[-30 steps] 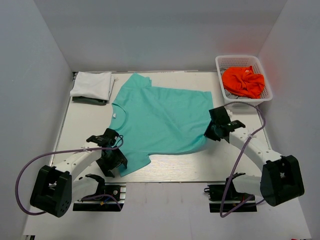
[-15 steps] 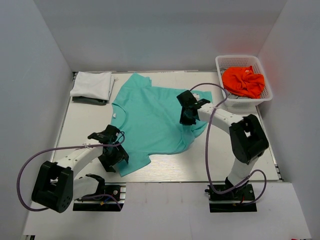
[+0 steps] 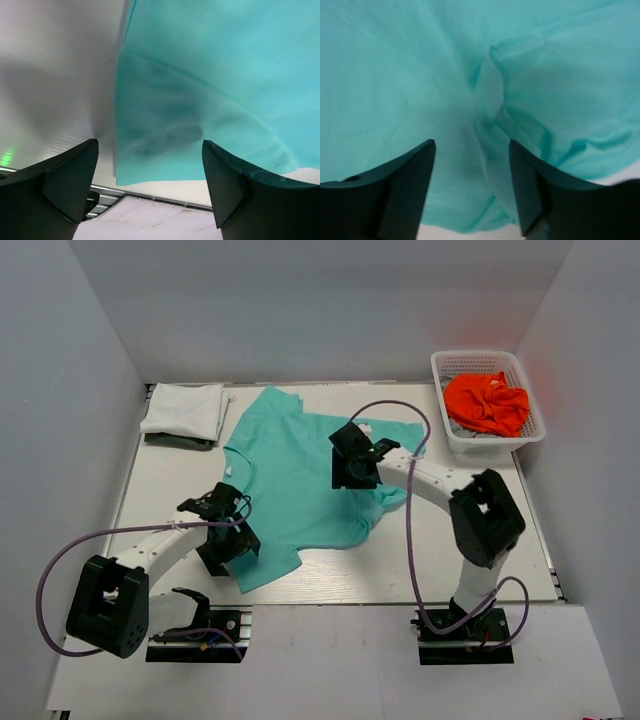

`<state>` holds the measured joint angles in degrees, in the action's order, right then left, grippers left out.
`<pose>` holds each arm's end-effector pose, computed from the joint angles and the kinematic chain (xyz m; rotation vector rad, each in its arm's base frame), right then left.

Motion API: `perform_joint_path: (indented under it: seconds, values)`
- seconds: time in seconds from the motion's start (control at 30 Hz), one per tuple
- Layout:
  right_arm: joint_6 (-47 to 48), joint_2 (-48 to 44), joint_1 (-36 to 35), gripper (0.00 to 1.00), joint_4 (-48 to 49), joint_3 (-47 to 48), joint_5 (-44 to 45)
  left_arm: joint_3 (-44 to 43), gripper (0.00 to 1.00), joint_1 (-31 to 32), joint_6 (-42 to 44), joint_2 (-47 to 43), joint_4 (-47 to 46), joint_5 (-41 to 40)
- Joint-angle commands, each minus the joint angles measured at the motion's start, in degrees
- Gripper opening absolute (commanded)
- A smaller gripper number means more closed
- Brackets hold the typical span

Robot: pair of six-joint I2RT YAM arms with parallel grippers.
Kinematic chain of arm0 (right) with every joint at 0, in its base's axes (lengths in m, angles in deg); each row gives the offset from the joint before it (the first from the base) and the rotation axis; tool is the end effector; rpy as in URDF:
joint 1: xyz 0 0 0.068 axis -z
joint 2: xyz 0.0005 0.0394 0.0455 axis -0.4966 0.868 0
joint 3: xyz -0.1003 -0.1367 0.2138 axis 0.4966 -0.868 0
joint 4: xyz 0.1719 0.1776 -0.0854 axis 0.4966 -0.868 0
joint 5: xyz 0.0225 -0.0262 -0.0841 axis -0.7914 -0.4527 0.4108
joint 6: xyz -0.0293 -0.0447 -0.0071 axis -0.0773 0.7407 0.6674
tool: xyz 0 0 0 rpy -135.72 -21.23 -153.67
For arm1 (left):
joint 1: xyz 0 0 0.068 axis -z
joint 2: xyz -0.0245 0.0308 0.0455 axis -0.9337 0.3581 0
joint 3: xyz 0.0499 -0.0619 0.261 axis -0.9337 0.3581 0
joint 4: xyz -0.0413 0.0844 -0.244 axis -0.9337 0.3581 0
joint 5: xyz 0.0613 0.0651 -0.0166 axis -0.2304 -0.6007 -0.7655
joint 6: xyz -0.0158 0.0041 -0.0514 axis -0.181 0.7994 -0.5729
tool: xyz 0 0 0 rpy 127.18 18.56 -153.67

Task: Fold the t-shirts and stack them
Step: Flatten out the tshirt

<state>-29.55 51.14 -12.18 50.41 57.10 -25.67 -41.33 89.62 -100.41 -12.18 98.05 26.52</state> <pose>0.2983 0.2539 0.2165 -0.0662 2.5180 0.1439 0.1597 -0.0596 0.1575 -0.8849 2.9289 -0.0759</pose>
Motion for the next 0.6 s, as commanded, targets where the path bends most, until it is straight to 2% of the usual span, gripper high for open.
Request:
perform_joint_path:
  seconds: [0.0,0.03,0.07,0.1,0.23,0.37,0.43,0.57]
  values:
    - [-1.3,-11.3,1.6,0.70,0.3,-3.9,1.6,-4.5,0.96,0.2,0.9,-1.0,0.0,-4.0]
    - [-2.3,-12.6,1.8,0.82,0.6,-7.7,1.4,-5.3,0.98,0.2,1.5,-1.5,0.6,-5.0]
    - [-2.7,-14.1,2.1,0.88,0.6,-8.8,1.4,-6.0,1.00,0.2,2.2,-1.5,0.6,-5.8]
    - [-4.7,-17.6,3.2,0.90,0.2,-11.2,1.6,-7.7,1.00,0.2,2.7,-2.1,0.6,-6.7]
    - [-9.5,-23.9,6.9,0.90,-0.1,-20.1,2.9,-12.2,1.00,0.2,5.9,-0.6,-1.9,-8.1]
    - [-10.8,-26.2,11.2,0.90,3.3,-28.6,-1.6,-13.5,1.00,0.2,8.1,4.0,-9.4,-7.3]
    - [-11.3,-26.5,13.5,0.90,8.4,-30.1,-4.7,-13.5,1.00,0.2,8.6,6.3,-11.4,-4.7]
    - [-12.5,-26.1,16.9,0.90,13.3,-31.9,-5.2,-12.2,1.00,0.2,11.0,10.8,-18.4,-0.6]
